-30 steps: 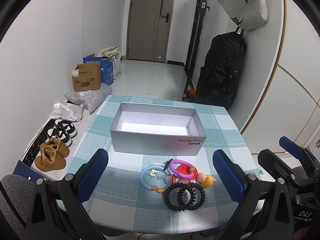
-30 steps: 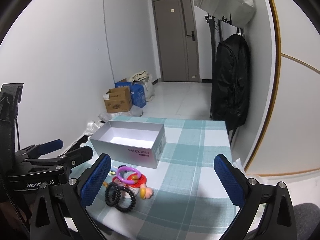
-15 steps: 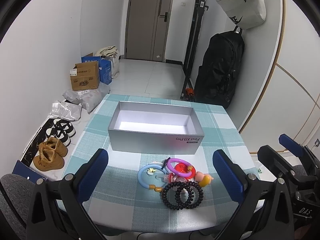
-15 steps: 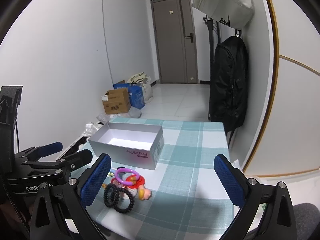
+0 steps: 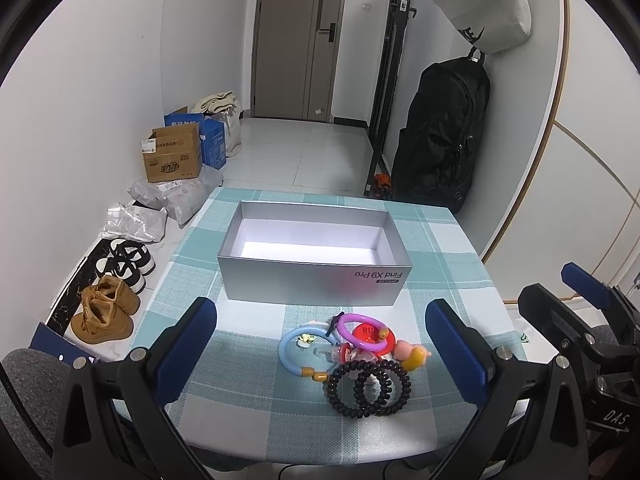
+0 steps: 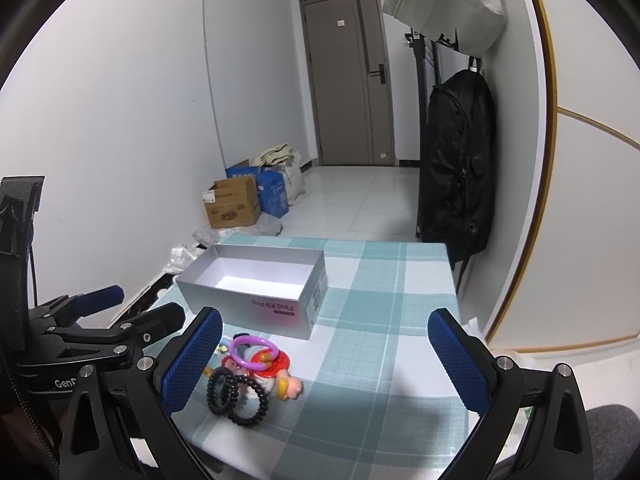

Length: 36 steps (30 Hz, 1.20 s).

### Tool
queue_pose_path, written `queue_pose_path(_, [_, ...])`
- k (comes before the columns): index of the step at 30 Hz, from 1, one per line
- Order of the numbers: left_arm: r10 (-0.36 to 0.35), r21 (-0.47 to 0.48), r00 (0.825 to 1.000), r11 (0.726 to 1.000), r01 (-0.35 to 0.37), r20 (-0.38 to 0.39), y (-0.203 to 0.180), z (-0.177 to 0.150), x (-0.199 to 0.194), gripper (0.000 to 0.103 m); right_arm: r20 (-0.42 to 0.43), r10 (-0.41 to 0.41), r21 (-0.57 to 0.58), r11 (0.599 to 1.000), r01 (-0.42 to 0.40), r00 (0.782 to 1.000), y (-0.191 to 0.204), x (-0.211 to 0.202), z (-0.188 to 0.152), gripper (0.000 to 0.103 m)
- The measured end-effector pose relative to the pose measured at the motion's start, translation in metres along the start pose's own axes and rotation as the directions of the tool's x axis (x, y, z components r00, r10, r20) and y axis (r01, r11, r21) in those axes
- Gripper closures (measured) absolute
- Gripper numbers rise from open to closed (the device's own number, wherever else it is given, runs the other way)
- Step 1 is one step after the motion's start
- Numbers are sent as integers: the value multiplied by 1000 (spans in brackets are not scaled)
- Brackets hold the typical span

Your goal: Organize jewelry

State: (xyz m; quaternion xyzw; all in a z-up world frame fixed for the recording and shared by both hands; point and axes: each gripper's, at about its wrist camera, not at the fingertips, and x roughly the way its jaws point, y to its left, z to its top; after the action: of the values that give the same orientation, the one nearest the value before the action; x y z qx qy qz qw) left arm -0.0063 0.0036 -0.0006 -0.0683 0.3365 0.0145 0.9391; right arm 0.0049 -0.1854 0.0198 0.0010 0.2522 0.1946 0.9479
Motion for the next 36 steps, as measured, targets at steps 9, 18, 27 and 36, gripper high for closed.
queue_pose_path(9, [-7, -5, 1000, 1000, 7, -7, 1, -1, 1, 2, -7, -3, 10, 1000, 3, 1000, -2, 2, -1, 0])
queue_pose_path(18, [-41, -30, 997, 999, 39, -64, 8, -4, 10, 2, -23, 3, 20, 1000, -2, 1000, -4, 8, -1, 0])
queue_pose_path(27, [-183, -130, 948, 980, 153, -262, 20, -24, 39, 2, -85, -39, 144, 988, 51, 996, -33, 26, -2, 0])
queue_pose_path(36, [-210, -96, 891, 978, 187, -403, 0, -37, 62, 11, -157, -2, 283, 958, 47, 988, -59, 43, -4, 0])
